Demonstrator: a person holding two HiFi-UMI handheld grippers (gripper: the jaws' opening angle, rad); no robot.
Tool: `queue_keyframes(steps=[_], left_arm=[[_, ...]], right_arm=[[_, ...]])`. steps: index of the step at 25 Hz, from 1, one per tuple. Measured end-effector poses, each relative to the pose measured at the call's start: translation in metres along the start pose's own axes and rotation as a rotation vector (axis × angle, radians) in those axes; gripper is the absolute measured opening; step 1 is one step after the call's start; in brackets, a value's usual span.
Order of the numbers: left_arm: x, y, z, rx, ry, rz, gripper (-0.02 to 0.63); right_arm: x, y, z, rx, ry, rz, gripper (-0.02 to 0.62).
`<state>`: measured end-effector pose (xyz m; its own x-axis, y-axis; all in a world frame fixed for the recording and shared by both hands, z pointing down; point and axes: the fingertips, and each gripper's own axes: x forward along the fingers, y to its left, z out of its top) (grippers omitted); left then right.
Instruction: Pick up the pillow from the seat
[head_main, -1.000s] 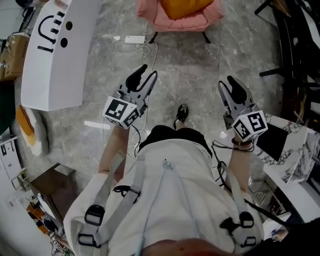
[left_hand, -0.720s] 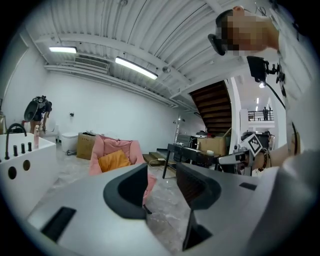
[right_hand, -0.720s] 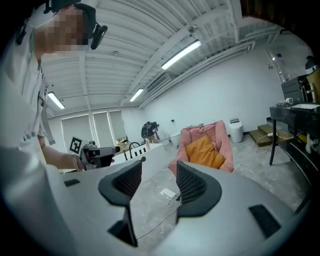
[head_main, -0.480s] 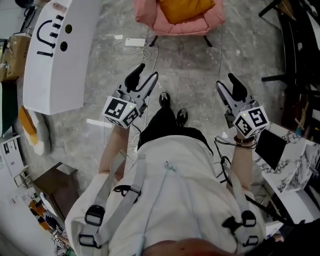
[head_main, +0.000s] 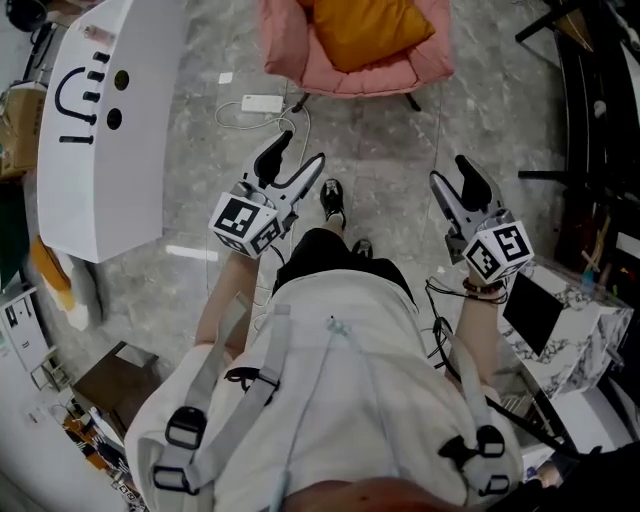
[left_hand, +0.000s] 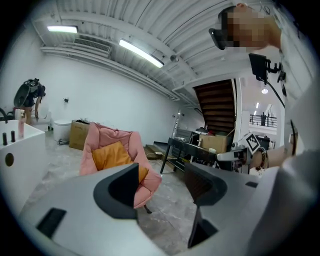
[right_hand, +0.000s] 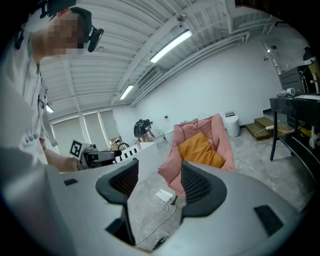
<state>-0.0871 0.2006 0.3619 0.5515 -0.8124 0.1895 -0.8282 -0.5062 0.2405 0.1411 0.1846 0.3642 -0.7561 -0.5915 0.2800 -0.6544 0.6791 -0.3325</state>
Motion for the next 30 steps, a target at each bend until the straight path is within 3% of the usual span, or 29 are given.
queue_keyframes(steps=[7, 16, 22, 30], left_arm=[[0.048, 0.074, 0.02, -0.037, 0.062, -0.06, 0.329], [0.105, 0.113, 0.028, -0.111, 0.118, -0.118, 0.396], [0.159, 0.131, 0.025, -0.177, 0.14, -0.086, 0.492], [0.244, 0.175, 0.036, -0.269, 0.181, -0.022, 0.56]], right_arm=[[0.085, -0.028, 0.038, 0.021, 0.001, -0.04, 0.326], [0.125, -0.063, 0.061, 0.063, 0.022, -0.068, 0.388], [0.156, -0.114, 0.067, 0.072, 0.087, -0.03, 0.462], [0.226, -0.196, 0.104, 0.066, 0.147, 0.084, 0.472]])
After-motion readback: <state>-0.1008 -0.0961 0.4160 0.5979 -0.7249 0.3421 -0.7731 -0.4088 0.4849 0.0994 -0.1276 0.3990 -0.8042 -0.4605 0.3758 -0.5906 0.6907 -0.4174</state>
